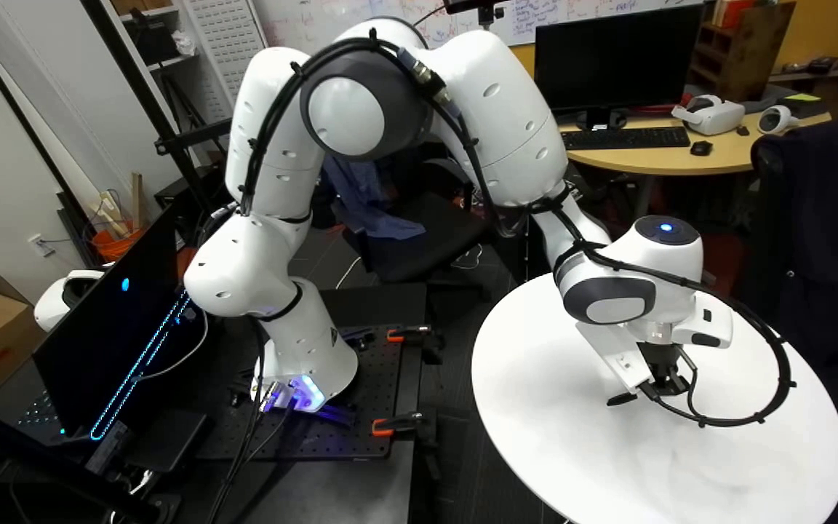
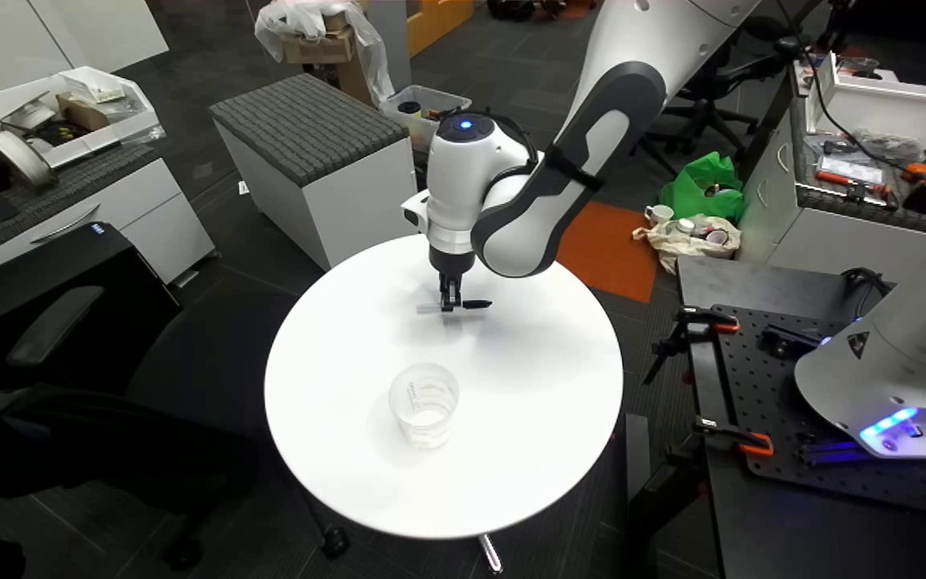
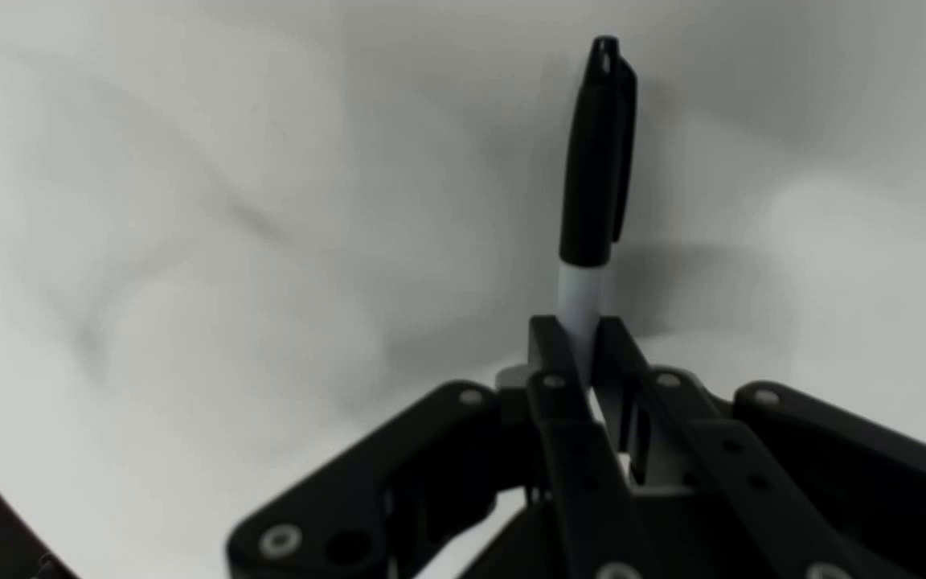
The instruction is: Take the pen out of the cup and put it on the table, move the cup to the left side of the table, then put the pen in the cup
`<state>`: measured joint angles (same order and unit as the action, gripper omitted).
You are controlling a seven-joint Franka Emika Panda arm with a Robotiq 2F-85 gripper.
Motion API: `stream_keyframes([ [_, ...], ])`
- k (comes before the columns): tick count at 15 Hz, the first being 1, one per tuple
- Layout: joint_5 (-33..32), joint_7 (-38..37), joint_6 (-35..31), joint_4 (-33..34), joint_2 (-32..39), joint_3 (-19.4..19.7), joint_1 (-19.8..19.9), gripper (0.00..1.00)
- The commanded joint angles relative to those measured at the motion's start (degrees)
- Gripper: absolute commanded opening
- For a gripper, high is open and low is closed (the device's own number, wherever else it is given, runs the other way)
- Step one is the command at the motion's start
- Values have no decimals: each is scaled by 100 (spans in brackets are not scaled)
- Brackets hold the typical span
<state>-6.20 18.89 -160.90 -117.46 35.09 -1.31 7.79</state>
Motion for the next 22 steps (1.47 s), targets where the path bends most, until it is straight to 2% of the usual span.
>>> stream_keyframes([
  [1, -230, -454, -101, -192, -358, 290, -374, 3],
  [10, -813, -1958, -311, -301, -642, 937, -1526, 3],
  [17, -827, -2795, -391, -454, -870, 1179, -2094, 3],
  [22, -1205, -3483, -373, -611, -1119, 1570, -2623, 3],
])
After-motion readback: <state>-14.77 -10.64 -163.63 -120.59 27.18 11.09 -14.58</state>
